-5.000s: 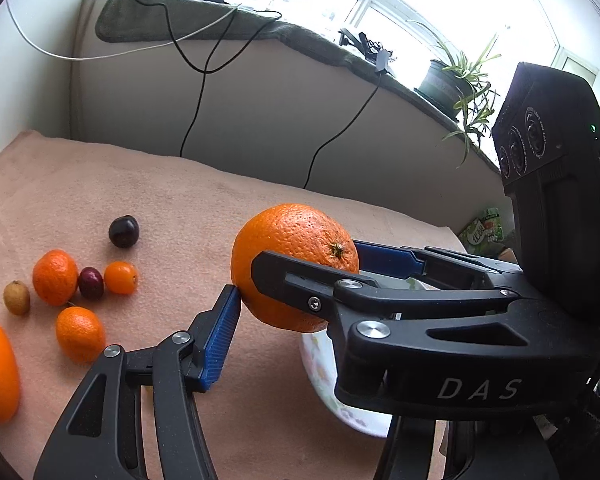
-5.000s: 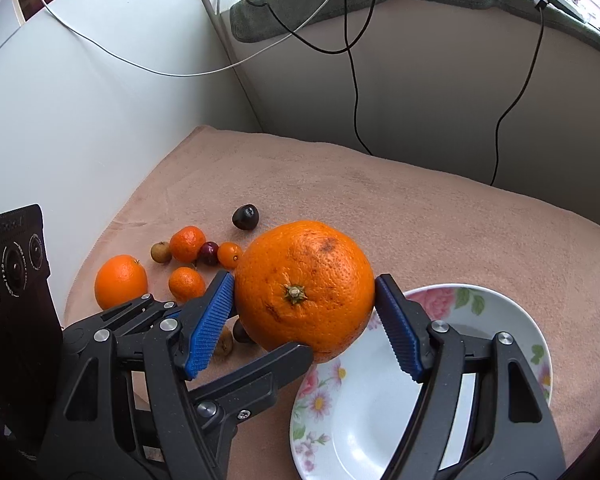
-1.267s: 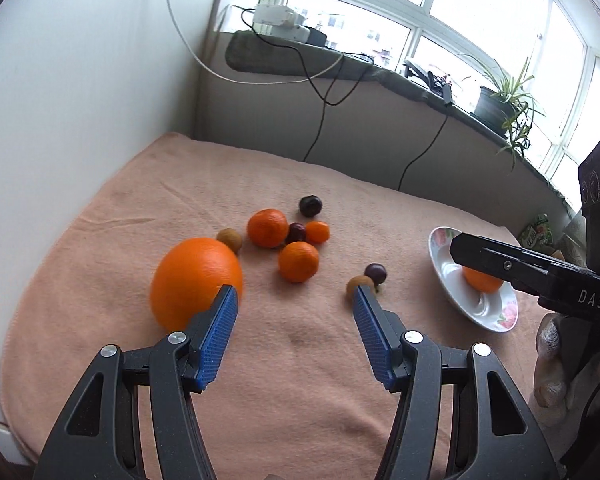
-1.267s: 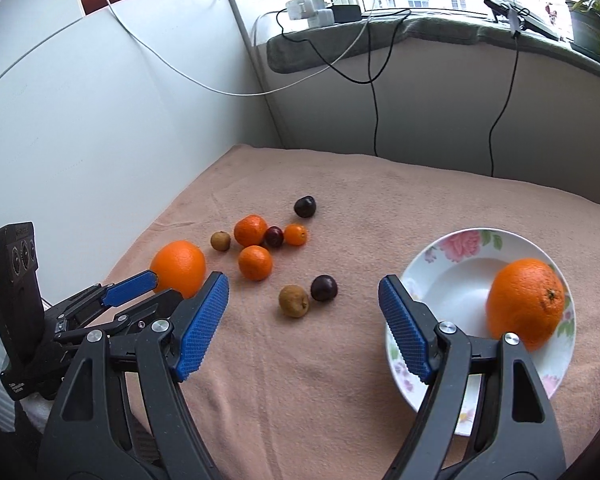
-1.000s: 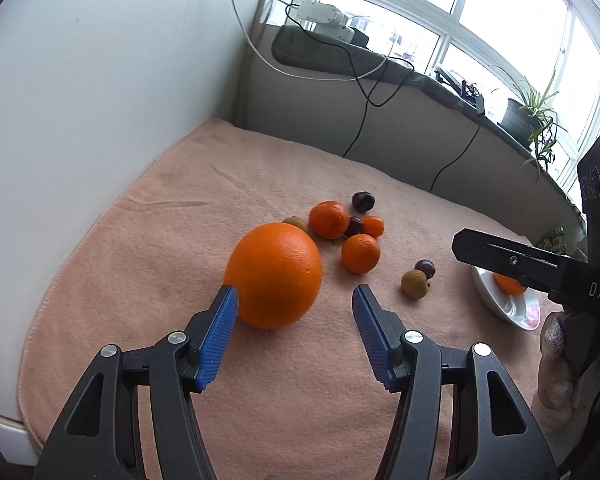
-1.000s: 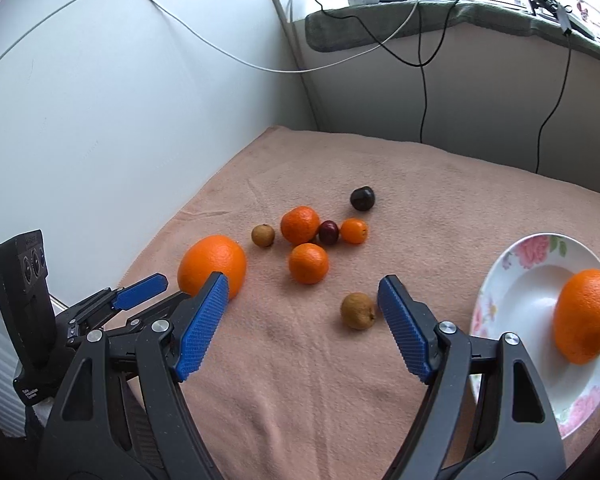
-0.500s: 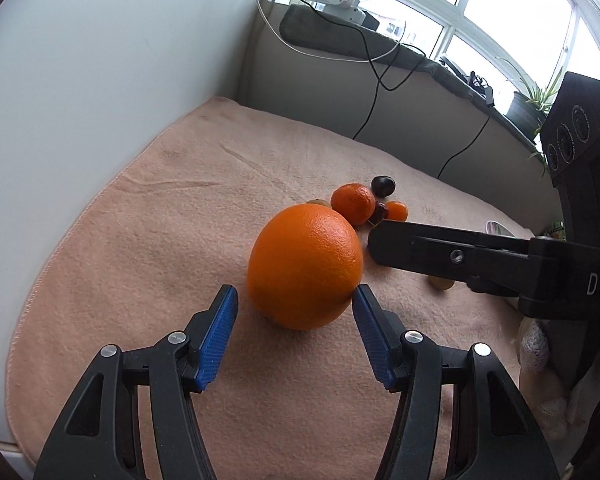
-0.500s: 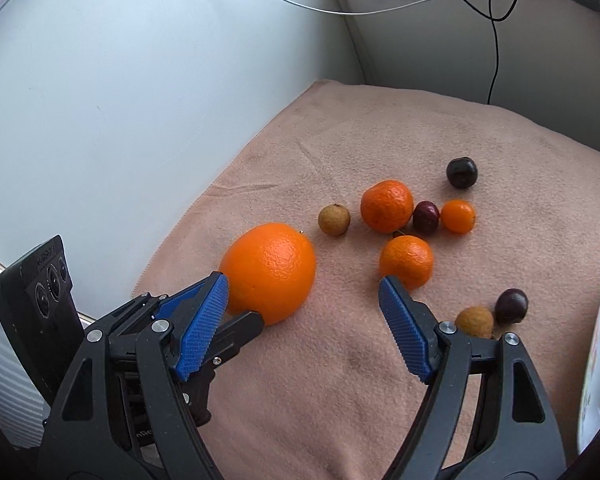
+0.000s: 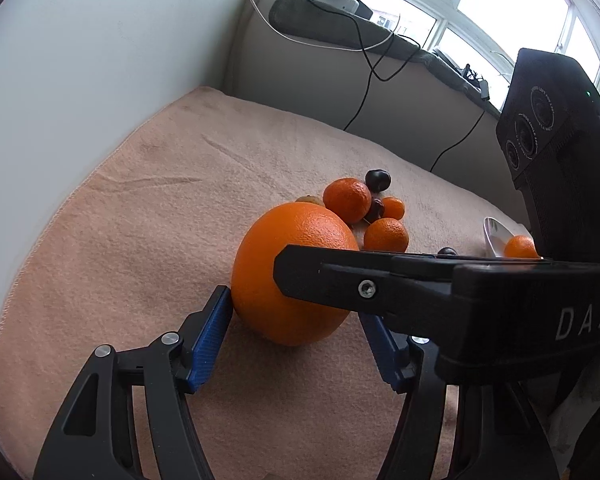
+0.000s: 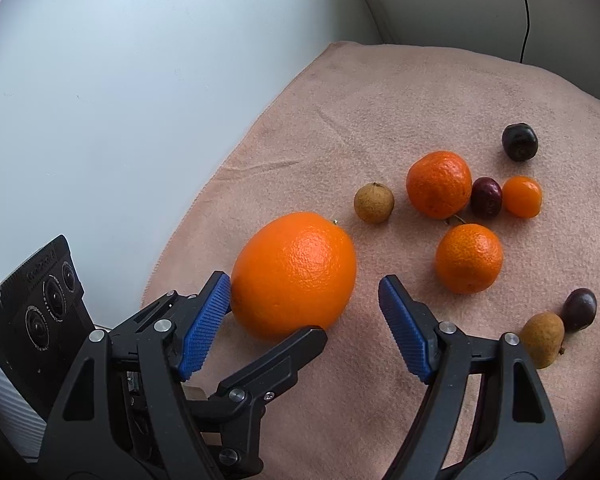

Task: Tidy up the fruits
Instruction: 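Close the right gripper on the oval orange and lift it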

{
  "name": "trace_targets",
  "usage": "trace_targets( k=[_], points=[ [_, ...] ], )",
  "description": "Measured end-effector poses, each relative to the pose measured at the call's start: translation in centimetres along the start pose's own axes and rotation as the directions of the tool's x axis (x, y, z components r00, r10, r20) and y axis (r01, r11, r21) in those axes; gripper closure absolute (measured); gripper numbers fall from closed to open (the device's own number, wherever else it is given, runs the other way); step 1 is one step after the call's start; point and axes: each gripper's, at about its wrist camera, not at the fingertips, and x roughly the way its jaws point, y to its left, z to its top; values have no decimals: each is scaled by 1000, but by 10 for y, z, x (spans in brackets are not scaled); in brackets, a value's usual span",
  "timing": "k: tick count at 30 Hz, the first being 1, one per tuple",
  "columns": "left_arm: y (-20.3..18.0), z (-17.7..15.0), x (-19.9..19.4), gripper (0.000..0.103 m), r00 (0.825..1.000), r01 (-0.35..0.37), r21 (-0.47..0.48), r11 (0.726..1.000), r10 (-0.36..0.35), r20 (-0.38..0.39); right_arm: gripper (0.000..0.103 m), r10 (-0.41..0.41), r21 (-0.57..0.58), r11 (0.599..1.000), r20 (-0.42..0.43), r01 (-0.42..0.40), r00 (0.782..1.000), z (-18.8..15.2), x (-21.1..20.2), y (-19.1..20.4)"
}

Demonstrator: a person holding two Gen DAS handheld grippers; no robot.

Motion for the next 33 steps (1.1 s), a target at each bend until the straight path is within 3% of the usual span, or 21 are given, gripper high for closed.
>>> trace_targets(
  k=[12, 16, 33],
  points=[
    [5, 2, 2, 39, 999, 41, -34, 999, -41, -11, 32, 44, 14, 999, -21, -44, 999, 1, 5, -2],
    [2, 1, 2, 39, 1000, 26, -17, 1000, -26, -2, 32, 48, 6, 999, -16, -47, 999, -1, 5, -1],
    [-32, 8, -7, 39, 997, 48, 27, 998, -49, 53, 33, -1, -48, 999, 83, 5, 997, -13, -47, 1]
  ],
)
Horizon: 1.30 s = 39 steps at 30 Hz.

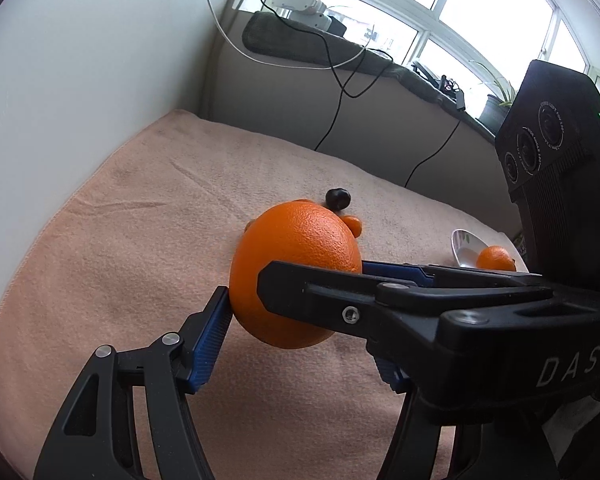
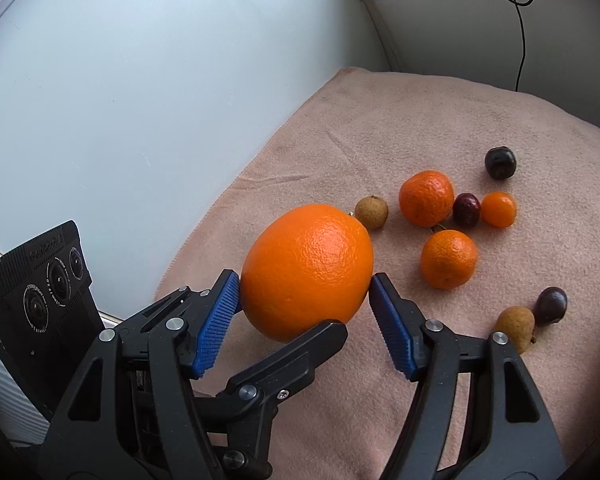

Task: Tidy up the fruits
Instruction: 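Close the right gripper on the oval orange and lift it, then carry the oval orange to the plate and lower it beside the first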

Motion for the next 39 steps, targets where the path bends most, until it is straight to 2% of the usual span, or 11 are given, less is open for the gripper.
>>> trace_targets(
  k=[10, 24, 39],
  points=[
    [-53, 8, 10, 39, 997, 73, 62, 995, -73, 1, 33, -62, 40, 997, 78, 59, 995, -10, -54, -31],
    [-136, 7, 43, 39, 982, 183, 146, 972, -176, -62, 33, -159, 137, 981, 138, 140, 978, -37, -131, -93],
    [-183, 2, 66, 40, 967, 247, 187, 951, -227, -119, 33, -220, 203, 961, 160, 186, 962, -49, -161, -141]
  ],
)
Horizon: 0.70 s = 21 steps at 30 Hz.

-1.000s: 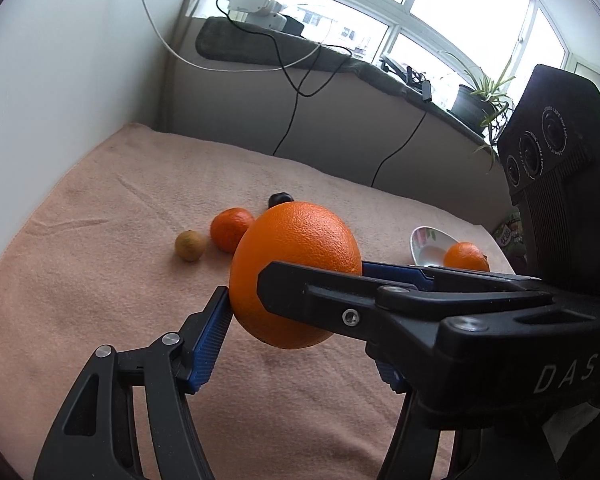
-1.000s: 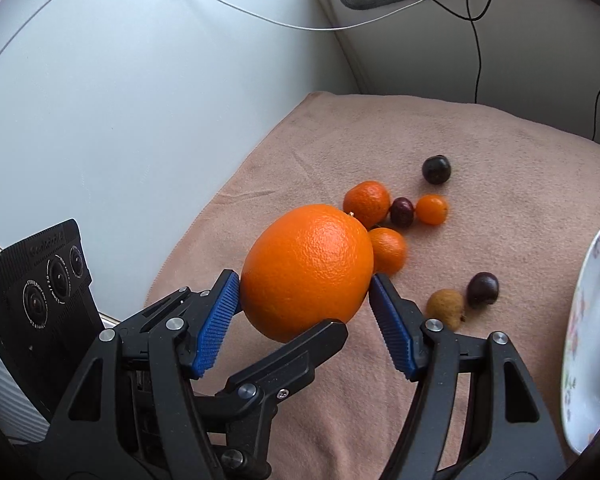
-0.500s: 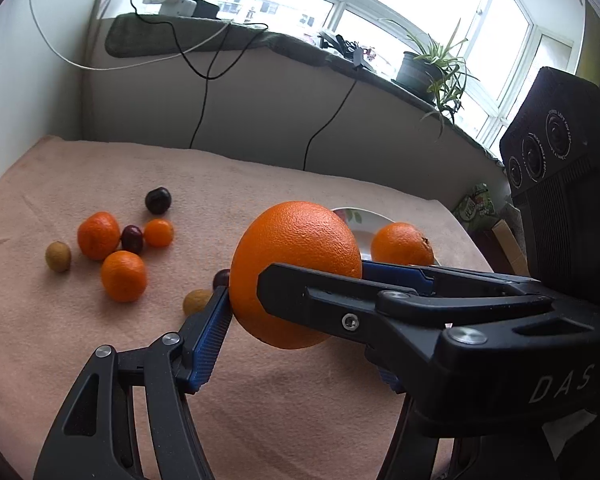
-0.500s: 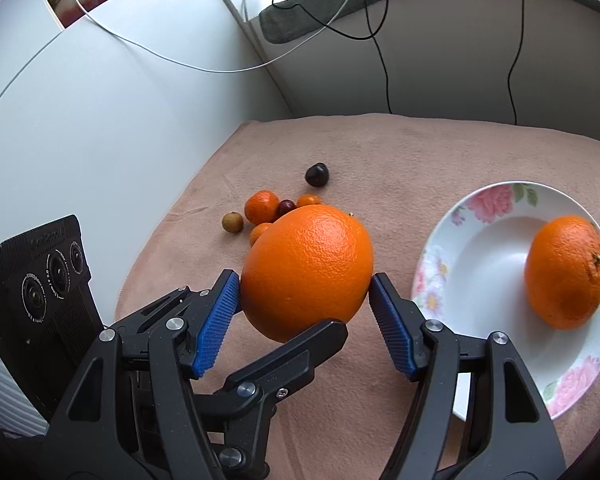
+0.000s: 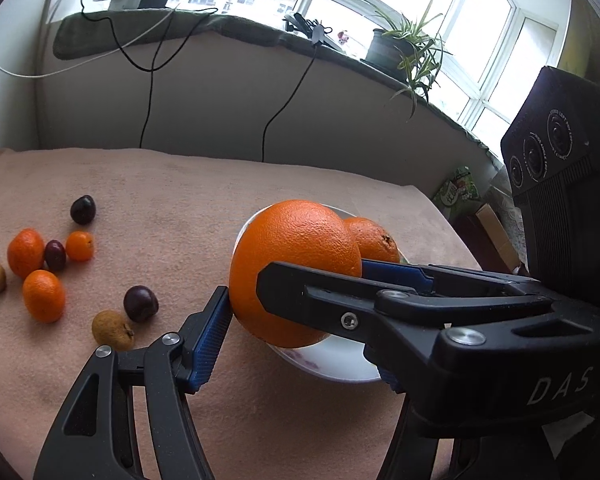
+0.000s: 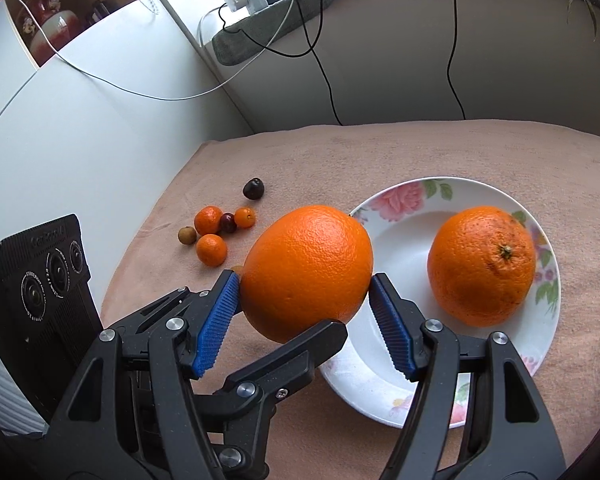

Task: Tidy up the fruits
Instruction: 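Carry the oval orange to the plate and lower it beside the first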

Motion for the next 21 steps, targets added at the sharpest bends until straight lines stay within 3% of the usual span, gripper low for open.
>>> trace_targets(
  k=[7, 11, 21],
  points=[
    [-12, -5, 12, 42, 998, 48, 29, 998, -47, -50, 34, -47, 14, 999, 22, 47, 999, 9, -5, -17],
    [-19, -5, 6, 43, 998, 56, 60, 997, -54, -41, 39, -38, 7, 999, 53, 38, 998, 12, -13, -18],
    [-18, -12, -4, 43, 998, 42, 50, 998, -39, -49, 39, -54, 21, 998, 90, 53, 994, 14, -28, -22]
  ],
)
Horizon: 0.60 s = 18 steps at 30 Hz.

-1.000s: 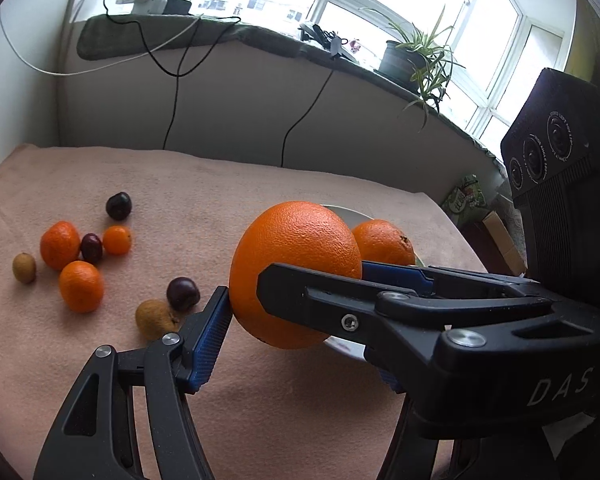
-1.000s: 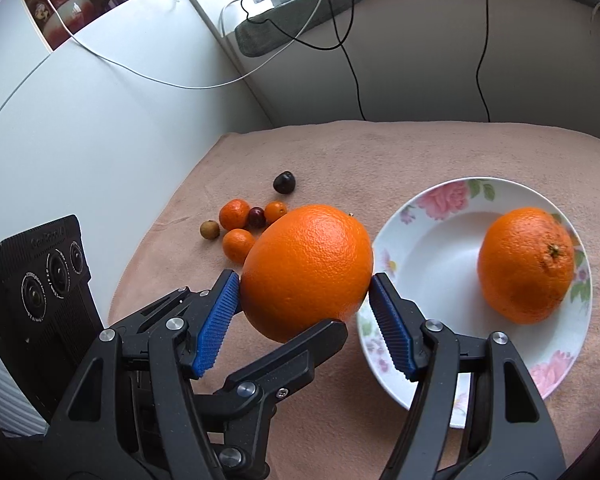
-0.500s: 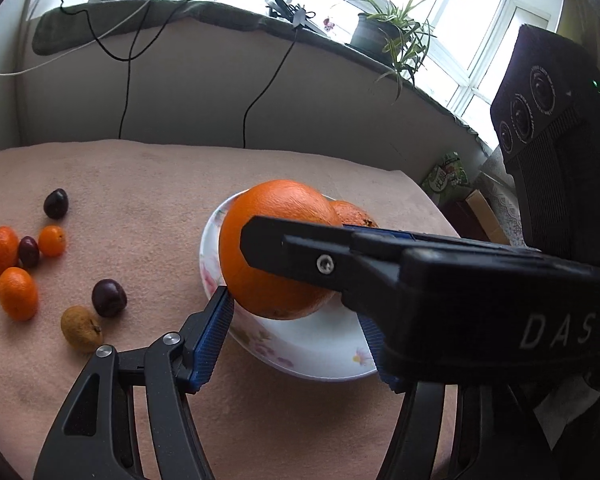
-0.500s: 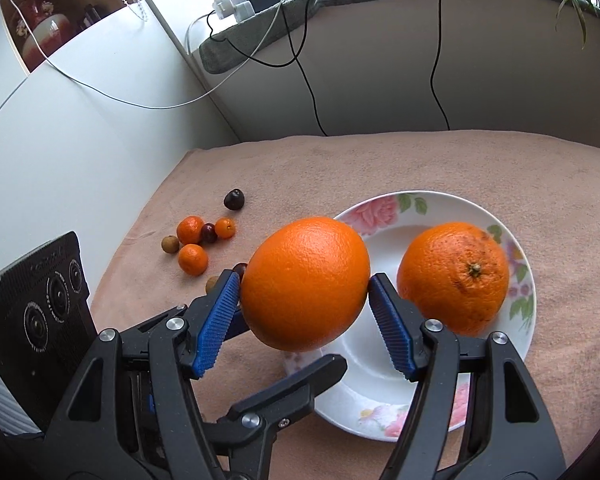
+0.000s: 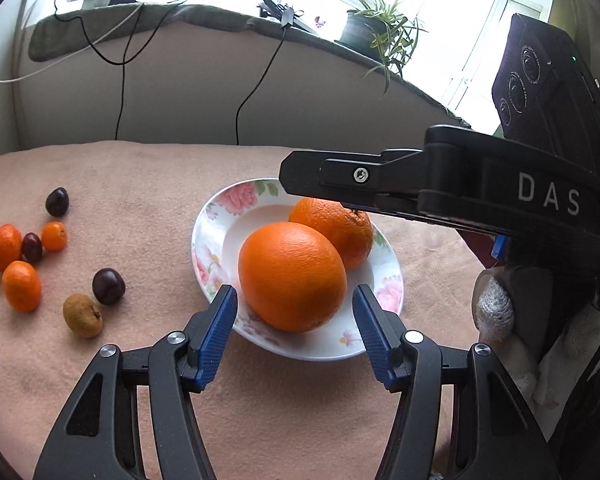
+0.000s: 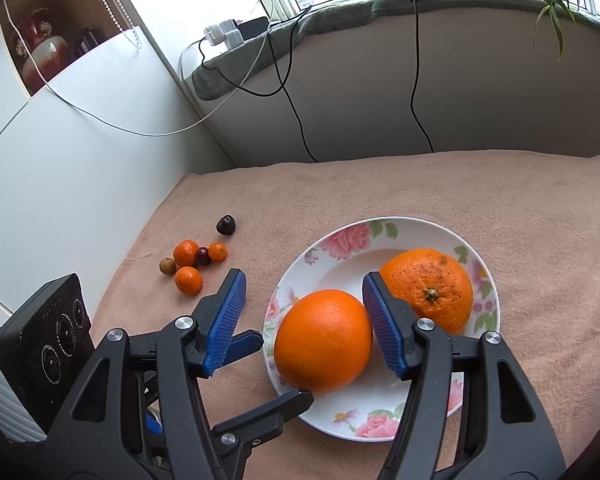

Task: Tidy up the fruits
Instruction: 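Carry the oval orange to the plate and lower it beside the first, then open the right gripper to release the oval orange and withdraw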

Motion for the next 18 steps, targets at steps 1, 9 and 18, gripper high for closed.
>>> trace_targets(
  k=[1, 9, 18],
  points=[
    [0, -1, -1, 43, 1000, 0, 3, 1000, 0, -1, 39, 1, 0, 1000, 1, -1, 1000, -1, -1, 0],
    [1, -6, -17, 43, 999, -43, 21, 999, 42, 18, 37, -17, -2, 1000, 23, 18, 1000, -9, -10, 3],
    [17, -17, -40, 39, 988, -142, 34, 989, 139, 59, 27, -43, -54, 997, 73, 47, 996, -20, -20, 19]
  ],
)
